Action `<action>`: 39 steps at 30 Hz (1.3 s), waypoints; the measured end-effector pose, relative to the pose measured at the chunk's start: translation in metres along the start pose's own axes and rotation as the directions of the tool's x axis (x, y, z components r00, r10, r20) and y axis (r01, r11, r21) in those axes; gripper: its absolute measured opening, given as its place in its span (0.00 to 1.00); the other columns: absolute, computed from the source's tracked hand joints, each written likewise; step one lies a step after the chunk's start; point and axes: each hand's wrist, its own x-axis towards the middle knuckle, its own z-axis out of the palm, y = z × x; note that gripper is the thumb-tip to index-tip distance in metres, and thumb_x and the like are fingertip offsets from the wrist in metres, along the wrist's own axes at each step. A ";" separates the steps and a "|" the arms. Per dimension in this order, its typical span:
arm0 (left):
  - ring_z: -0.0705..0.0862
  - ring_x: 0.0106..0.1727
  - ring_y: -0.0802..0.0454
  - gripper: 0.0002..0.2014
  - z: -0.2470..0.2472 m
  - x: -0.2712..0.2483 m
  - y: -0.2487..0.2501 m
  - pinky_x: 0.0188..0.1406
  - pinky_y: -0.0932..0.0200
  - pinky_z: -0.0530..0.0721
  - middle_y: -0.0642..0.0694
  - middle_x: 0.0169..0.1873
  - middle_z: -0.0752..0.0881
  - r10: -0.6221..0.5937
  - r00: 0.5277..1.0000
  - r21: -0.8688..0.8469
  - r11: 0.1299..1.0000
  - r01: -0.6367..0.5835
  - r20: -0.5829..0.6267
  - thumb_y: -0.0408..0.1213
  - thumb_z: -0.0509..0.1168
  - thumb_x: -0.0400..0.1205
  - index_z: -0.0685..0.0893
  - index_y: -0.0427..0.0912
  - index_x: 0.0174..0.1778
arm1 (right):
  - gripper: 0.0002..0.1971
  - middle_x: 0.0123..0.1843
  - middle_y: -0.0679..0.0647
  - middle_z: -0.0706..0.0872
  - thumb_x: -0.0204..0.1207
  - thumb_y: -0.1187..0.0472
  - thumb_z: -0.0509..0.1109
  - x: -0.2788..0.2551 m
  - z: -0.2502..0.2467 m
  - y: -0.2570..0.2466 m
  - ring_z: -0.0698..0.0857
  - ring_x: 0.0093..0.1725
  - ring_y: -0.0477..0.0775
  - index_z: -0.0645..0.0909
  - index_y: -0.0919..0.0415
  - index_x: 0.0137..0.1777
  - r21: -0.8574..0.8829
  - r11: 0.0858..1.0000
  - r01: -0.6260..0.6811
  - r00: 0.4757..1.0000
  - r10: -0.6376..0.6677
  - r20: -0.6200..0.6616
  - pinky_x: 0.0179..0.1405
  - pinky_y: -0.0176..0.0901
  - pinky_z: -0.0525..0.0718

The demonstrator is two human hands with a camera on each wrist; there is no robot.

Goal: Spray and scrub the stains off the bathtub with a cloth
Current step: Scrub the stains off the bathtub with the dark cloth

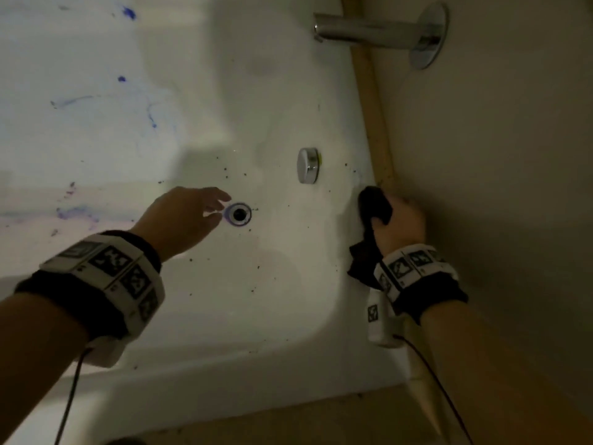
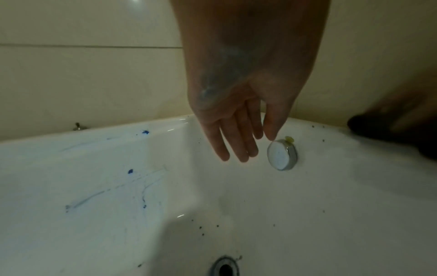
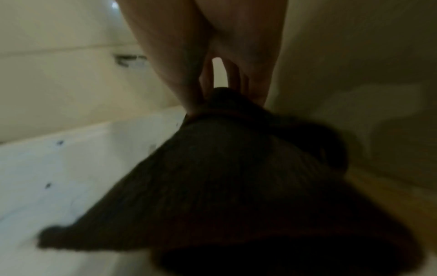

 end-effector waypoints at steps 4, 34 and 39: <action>0.82 0.61 0.50 0.19 0.002 0.025 0.010 0.66 0.53 0.77 0.48 0.62 0.84 0.077 0.996 -0.039 0.996 -0.078 -0.033 0.35 0.64 0.81 0.78 0.48 0.69 | 0.30 0.81 0.63 0.54 0.84 0.58 0.56 -0.019 0.019 -0.007 0.60 0.77 0.62 0.47 0.54 0.82 -0.336 0.934 0.123 0.992 -0.105 0.072 0.79 0.50 0.57; 0.37 0.82 0.54 0.34 0.063 0.149 0.063 0.80 0.45 0.39 0.51 0.82 0.37 0.218 0.913 0.308 0.893 -0.329 0.345 0.33 0.51 0.85 0.39 0.51 0.82 | 0.28 0.67 0.62 0.74 0.78 0.62 0.66 0.075 -0.015 -0.033 0.76 0.62 0.58 0.65 0.48 0.77 0.114 0.990 0.081 0.987 -0.063 -0.151 0.60 0.34 0.70; 0.36 0.82 0.53 0.34 0.062 0.153 0.063 0.79 0.43 0.38 0.50 0.81 0.36 0.229 0.908 0.327 0.878 -0.348 0.352 0.33 0.50 0.85 0.39 0.51 0.82 | 0.30 0.65 0.69 0.78 0.66 0.71 0.77 0.086 0.007 -0.044 0.83 0.57 0.68 0.77 0.59 0.70 -0.109 0.976 0.190 0.974 -0.202 -0.102 0.55 0.53 0.83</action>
